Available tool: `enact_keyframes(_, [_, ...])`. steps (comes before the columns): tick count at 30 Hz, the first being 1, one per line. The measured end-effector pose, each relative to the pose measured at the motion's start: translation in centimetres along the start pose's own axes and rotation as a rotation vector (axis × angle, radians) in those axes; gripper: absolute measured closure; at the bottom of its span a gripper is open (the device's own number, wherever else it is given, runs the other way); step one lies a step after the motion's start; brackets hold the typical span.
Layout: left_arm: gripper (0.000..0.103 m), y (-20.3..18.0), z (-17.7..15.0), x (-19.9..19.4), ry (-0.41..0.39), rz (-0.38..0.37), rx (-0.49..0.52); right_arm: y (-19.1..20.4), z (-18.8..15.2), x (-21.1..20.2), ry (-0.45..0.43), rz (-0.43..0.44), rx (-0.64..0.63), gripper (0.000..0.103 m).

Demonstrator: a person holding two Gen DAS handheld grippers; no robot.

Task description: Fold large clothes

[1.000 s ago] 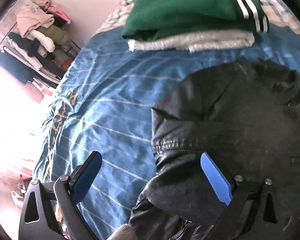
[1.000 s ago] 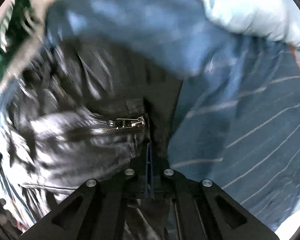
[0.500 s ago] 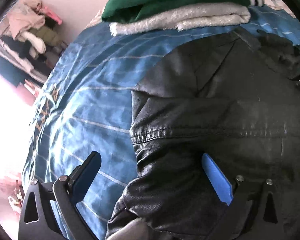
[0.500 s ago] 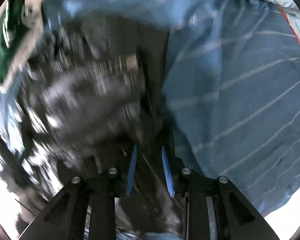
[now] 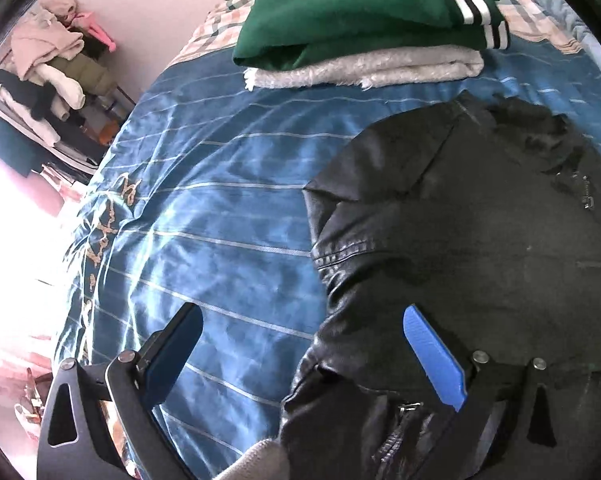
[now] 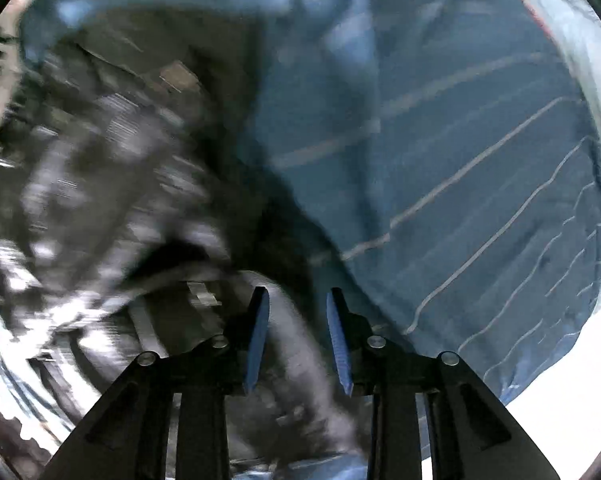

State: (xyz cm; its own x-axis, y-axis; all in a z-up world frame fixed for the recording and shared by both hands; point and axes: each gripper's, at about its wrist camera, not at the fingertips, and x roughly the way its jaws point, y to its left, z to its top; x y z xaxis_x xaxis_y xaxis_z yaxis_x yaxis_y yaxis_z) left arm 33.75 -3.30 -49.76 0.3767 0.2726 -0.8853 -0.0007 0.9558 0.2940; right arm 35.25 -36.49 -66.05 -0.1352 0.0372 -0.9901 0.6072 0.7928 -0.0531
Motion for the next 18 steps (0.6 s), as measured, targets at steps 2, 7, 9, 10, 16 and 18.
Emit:
enact_keyframes(2, [0.0,-0.7,0.4,0.4,0.004,-0.001,0.004,1.8,-0.2,-2.7,-0.079,0.055,-0.034,0.072])
enact_keyframes(7, [0.0,-3.0,1.2,3.6,0.06,0.018,0.03,7.4,1.4,-2.4,-0.133,0.174,-0.109,0.073])
enact_keyframes(9, [0.0,-3.8,1.0,5.3,0.102,0.035,0.055,9.2,1.8,-0.2,-0.076,0.155,-0.08,0.073])
enact_keyframes(10, [0.0,-3.9,1.0,5.5,0.1,0.035,0.054,8.5,2.1,0.0,-0.071,0.164,-0.038,0.073])
enact_keyframes(16, [0.0,-3.8,0.5,5.2,0.072,0.029,0.06,1.5,3.4,-1.3,-0.146,0.198,0.191,0.06])
enact_keyframes(18, [0.0,-3.9,0.6,5.2,0.078,0.032,0.066,-0.2,3.8,0.7,-0.076,0.263,0.243,0.059])
